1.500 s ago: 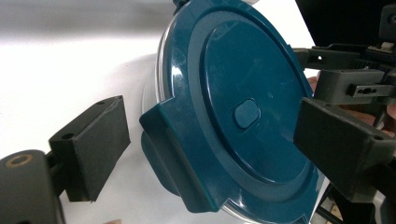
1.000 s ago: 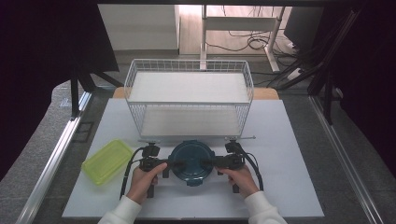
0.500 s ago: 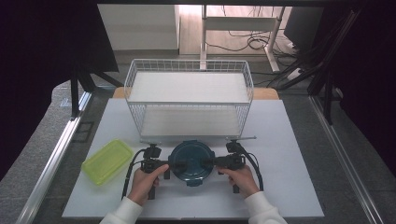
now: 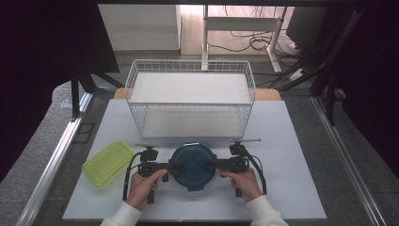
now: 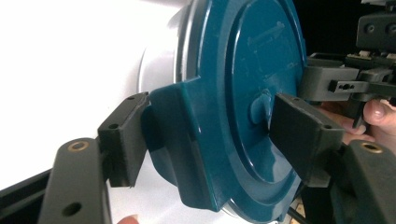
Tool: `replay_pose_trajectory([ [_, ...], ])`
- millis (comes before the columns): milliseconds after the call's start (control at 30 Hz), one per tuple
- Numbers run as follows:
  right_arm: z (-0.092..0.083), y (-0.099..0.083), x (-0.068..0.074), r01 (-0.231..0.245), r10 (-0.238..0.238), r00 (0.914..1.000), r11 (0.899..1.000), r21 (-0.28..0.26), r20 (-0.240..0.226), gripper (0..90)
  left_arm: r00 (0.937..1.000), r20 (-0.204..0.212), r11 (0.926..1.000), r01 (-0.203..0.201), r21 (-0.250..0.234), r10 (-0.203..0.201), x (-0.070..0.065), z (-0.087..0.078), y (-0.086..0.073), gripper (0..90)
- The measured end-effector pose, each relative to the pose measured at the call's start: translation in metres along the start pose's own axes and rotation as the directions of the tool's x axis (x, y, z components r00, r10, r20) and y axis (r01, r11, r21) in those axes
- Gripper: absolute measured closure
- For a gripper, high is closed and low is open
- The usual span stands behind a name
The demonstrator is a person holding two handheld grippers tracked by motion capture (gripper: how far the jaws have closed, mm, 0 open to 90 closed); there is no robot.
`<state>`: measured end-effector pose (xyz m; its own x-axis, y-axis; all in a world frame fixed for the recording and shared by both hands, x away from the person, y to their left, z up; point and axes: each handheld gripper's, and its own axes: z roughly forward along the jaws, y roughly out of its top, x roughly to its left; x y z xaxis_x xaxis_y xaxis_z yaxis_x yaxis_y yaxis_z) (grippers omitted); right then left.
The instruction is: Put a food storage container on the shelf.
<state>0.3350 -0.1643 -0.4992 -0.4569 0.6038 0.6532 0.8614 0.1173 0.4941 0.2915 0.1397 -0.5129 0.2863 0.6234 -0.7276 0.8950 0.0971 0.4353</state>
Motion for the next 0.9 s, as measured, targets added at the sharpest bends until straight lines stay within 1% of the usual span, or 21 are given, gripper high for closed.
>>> replay_pose_trajectory([
  [33,-0.001,-0.001,0.001,-0.003,0.003,1.0,1.0,-0.006,0.001,33.7,1.0,-0.001,0.9999,-0.003,-0.016,0.003,-0.001,0.0,-0.001,31.4],
  [100,-0.002,-0.002,0.002,-0.005,0.005,1.0,1.0,-0.015,0.003,34.0,0.9999,-0.003,0.9998,-0.01,-0.017,0.01,-0.002,-0.002,-0.001,32.0],
  [167,-0.004,-0.003,0.003,-0.004,0.004,1.0,1.0,-0.018,0.005,34.7,1.0,-0.003,0.9997,-0.005,-0.024,0.005,-0.003,-0.002,-0.001,32.8],
  [267,-0.006,-0.003,0.006,0.009,-0.009,0.9999,1.0,-0.021,0.012,35.7,0.9999,-0.007,0.9993,-0.012,-0.036,0.012,-0.005,-0.004,-0.001,33.9],
  [367,-0.007,-0.004,0.008,0.023,-0.022,0.9996,0.999,-0.028,0.015,36.6,0.9994,-0.011,0.9989,-0.032,-0.033,0.032,-0.007,-0.006,-0.002,34.7],
  [500,-0.008,-0.004,0.009,0.024,-0.024,0.9996,0.999,-0.031,0.013,36.8,0.999,-0.012,0.9984,-0.043,-0.037,0.042,-0.008,-0.008,-0.003,35.2],
  [600,-0.009,-0.005,0.01,0.031,-0.031,0.9994,0.999,-0.039,0.014,37.0,0.9982,-0.02,0.9974,-0.058,-0.043,0.057,-0.01,-0.009,-0.004,35.5],
  [667,-0.009,-0.005,0.011,0.03,-0.03,0.9994,0.998,-0.047,0.016,36.8,0.9977,-0.028,0.9969,-0.062,-0.048,0.061,-0.012,-0.01,-0.004,35.5],
  [767,-0.008,-0.005,0.012,0.028,-0.028,0.9995,0.998,-0.052,0.013,36.8,0.9972,-0.03,0.9963,-0.07,-0.049,0.069,-0.013,-0.012,-0.004,35.6],
  [900,-0.011,-0.005,0.015,0.041,-0.04,0.9991,0.998,-0.058,0.014,36.8,0.9967,-0.028,0.9955,-0.078,-0.055,0.076,-0.016,-0.014,-0.004,35.7],
])
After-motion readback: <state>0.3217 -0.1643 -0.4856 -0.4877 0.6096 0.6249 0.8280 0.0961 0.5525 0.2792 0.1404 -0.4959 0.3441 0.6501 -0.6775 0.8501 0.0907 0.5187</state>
